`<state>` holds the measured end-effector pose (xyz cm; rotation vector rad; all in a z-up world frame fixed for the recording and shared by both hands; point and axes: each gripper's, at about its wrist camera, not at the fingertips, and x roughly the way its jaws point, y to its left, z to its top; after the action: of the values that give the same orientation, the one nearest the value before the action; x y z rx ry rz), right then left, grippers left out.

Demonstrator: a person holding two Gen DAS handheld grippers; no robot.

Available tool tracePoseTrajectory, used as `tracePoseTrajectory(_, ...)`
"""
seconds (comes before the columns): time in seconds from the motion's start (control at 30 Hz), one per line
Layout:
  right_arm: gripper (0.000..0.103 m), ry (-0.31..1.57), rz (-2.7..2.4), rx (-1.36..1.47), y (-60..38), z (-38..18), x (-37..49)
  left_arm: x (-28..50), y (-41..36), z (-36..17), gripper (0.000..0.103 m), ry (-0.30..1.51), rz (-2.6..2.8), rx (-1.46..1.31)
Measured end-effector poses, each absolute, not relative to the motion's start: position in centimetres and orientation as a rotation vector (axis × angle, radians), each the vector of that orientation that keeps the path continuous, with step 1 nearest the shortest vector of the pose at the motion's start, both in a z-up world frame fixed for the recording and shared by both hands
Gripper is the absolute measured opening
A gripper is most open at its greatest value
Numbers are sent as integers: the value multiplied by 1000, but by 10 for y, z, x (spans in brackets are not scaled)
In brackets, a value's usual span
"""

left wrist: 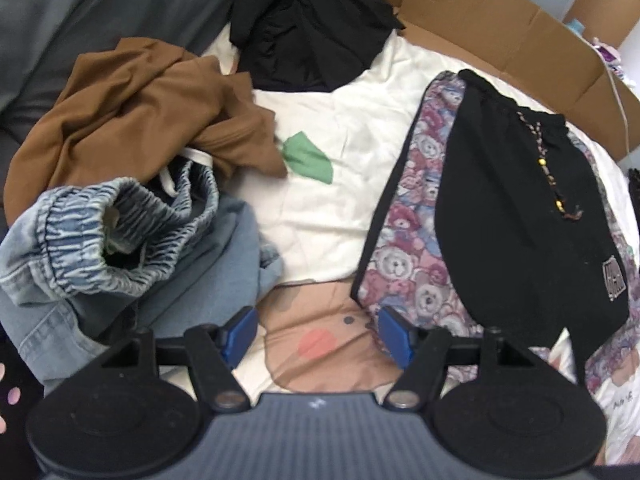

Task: Fold clothes
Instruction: 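Move the right gripper down toward the shorts' leg hem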

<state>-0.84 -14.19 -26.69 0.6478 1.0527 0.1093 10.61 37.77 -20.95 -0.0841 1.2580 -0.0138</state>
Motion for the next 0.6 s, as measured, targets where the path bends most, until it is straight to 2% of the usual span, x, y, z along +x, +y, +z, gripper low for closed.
tracePoseTrajectory(0.4,83,1095,148,646,-133,-292,-15,116,380,-233,69,1227,-88,-62)
tracePoseTrajectory(0.6,82,1144,188,627,-123,-310,-14,122,384,-255,53,1217,-147,-53)
